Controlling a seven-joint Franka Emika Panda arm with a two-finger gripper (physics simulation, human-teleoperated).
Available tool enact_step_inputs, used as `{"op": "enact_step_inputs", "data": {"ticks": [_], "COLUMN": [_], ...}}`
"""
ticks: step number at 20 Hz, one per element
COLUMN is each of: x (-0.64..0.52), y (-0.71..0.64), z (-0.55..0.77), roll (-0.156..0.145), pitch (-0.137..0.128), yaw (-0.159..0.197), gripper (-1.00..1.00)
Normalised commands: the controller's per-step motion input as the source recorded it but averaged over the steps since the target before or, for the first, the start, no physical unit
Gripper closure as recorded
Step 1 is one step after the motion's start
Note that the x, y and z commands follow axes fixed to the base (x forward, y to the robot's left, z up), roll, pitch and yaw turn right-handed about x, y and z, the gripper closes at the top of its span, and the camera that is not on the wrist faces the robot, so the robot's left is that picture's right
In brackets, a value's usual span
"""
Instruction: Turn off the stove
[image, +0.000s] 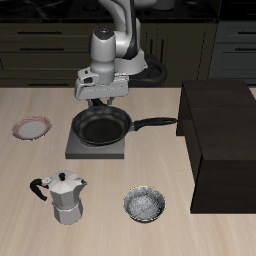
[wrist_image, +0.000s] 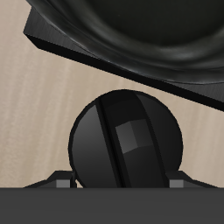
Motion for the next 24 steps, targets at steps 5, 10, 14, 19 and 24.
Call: {"op": "enact_step_inputs", "data": {"ticks": [5,10,14,19,24], "x": [0.02,0.01,0.04,0.08,0.02], "y": [-0.01,0.01,-0.01,0.02,0.1], "z": [0.06,0.07,0.04,0.01,0.04], "roll": [0.003,0.012,0.001,-0.02,0.006], "pitch": [-0.004,-0.002,0.011,0.022,0.007], "yaw": [-0.016,-0.02,-0.038,-0.107,-0.089], "gripper": [1.0,1.0,1.0,1.0,1.0]}}
